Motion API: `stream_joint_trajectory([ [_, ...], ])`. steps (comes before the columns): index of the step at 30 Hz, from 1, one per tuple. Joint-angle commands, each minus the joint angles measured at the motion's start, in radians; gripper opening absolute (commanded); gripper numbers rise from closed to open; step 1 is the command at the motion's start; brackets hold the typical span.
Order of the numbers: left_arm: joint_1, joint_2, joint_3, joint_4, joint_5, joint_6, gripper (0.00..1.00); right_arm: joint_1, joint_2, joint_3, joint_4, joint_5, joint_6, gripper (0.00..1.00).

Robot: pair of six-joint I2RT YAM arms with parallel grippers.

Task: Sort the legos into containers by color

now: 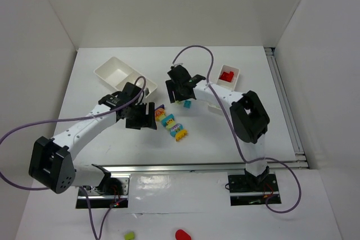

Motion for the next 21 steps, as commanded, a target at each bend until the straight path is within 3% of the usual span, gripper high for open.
stream_joint_trajectory([
  [1, -0.011, -0.056, -0.026, 0.031, 0.010, -0.042, 0.83, -0.018, 0.081, 0.097, -0.024, 0.036, -0.090, 0.75],
  [5, -0.011, -0.047, -0.035, 0.022, -0.022, -0.042, 0.83, -0.028, 0.164, 0.156, -0.033, 0.026, -0.110, 0.75],
  [10, -0.011, -0.047, -0.026, 0.022, -0.041, -0.042, 0.83, -0.037, 0.210, 0.177, -0.005, 0.015, -0.130, 0.67],
  [13, -0.011, -0.056, -0.026, 0.011, -0.050, -0.042, 0.83, -0.046, 0.237, 0.203, -0.005, -0.030, -0.130, 0.52],
  [17, -0.011, -0.056, -0.026, 0.011, -0.059, -0.051, 0.83, -0.046, 0.203, 0.196, -0.005, -0.019, -0.095, 0.22],
  [21, -0.011, -0.035, -0.016, 0.011, -0.068, -0.051, 0.84, -0.066, 0.015, 0.070, 0.079, 0.070, -0.068, 0.20],
])
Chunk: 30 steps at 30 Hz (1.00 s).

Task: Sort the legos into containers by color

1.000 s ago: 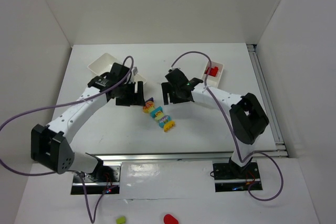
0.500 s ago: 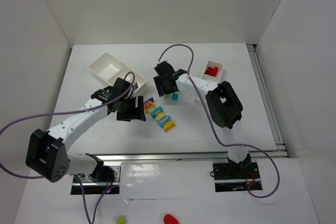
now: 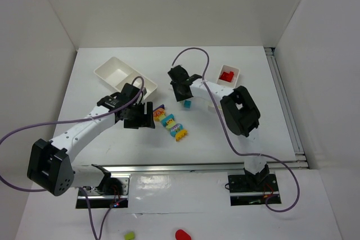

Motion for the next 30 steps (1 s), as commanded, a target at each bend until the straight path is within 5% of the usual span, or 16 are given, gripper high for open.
stream_joint_trajectory([
  [1, 0.000, -0.005, 0.025, 0.000, -0.014, -0.024, 0.84, -0.031, -0.234, -0.093, 0.082, 0.083, 0.047, 0.20],
  [10, -0.032, 0.111, 0.062, 0.042, -0.031, -0.046, 0.91, -0.216, -0.633, -0.466, 0.033, 0.177, 0.172, 0.20],
  [26, -0.041, 0.269, 0.200, 0.052, -0.033, -0.046, 0.94, -0.312, -0.624, -0.589, 0.071, 0.073, 0.173, 0.22],
  [30, -0.041, 0.279, 0.191, 0.052, -0.033, -0.046, 0.94, -0.312, -0.613, -0.579, 0.071, 0.063, 0.172, 0.45],
])
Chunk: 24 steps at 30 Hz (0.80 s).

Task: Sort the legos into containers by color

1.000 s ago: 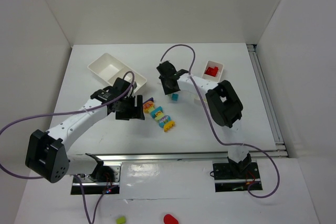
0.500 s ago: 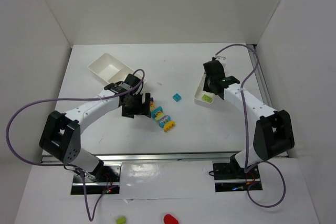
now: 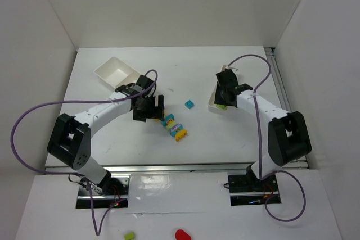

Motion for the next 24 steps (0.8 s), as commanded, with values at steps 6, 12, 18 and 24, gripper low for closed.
stream_joint_trajectory([
  [6, -0.005, 0.006, 0.042, 0.001, -0.036, -0.001, 0.96, 0.037, -0.064, 0.074, -0.011, 0.034, -0.023, 0.73],
  [12, -0.005, -0.031, 0.091, -0.068, -0.093, 0.019, 0.86, 0.241, -0.098, 0.074, -0.001, -0.139, -0.118, 0.76],
  [18, 0.014, -0.142, 0.147, -0.144, -0.186, 0.009, 0.88, 0.409, 0.038, 0.115, -0.001, -0.232, -0.185, 0.91],
  [24, 0.064, -0.206, 0.120, -0.153, -0.222, 0.000, 0.87, 0.484, 0.202, 0.218, -0.024, -0.251, -0.221, 0.99],
])
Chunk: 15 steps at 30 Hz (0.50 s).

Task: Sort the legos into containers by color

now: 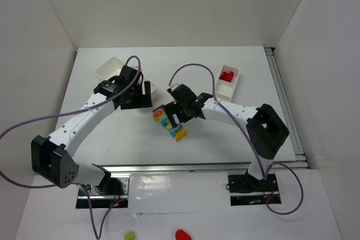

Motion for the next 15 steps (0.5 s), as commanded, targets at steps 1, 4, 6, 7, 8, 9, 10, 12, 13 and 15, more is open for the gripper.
stream_joint_trajectory([
  [1, 0.030, -0.018, 0.001, -0.030, -0.045, -0.004, 0.87, 0.018, 0.046, 0.081, -0.016, -0.045, -0.055, 1.00],
  [4, 0.039, -0.027, 0.001, -0.030, -0.036, -0.004, 0.87, 0.038, 0.070, 0.072, -0.025, -0.086, -0.074, 1.00],
  [6, 0.039, -0.027, 0.001, -0.030, -0.036, -0.014, 0.87, 0.050, 0.079, 0.060, -0.025, -0.086, -0.074, 1.00],
  [7, 0.048, -0.027, -0.008, -0.030, -0.036, -0.014, 0.87, 0.051, 0.089, 0.060, -0.025, -0.086, -0.084, 1.00],
  [8, 0.048, -0.027, -0.008, -0.030, -0.036, -0.014, 0.87, 0.063, 0.089, 0.060, -0.016, -0.086, -0.085, 1.00],
  [9, 0.059, -0.027, -0.008, -0.030, -0.027, -0.014, 0.87, 0.063, 0.089, 0.049, -0.016, -0.086, -0.094, 0.99],
  [10, 0.059, -0.027, -0.020, -0.021, -0.027, -0.014, 0.87, 0.072, 0.099, 0.049, 0.001, -0.086, -0.094, 0.99],
  [12, 0.071, -0.015, -0.030, -0.004, -0.015, -0.014, 0.87, 0.072, 0.124, 0.049, 0.012, -0.095, -0.107, 0.97],
  [13, 0.084, 0.000, -0.040, -0.004, -0.015, -0.014, 0.87, 0.072, 0.135, 0.049, 0.012, -0.095, -0.108, 0.94],
  [15, 0.094, 0.009, -0.053, 0.016, 0.013, -0.014, 0.87, 0.081, 0.164, 0.049, 0.021, -0.095, -0.118, 0.92],
])
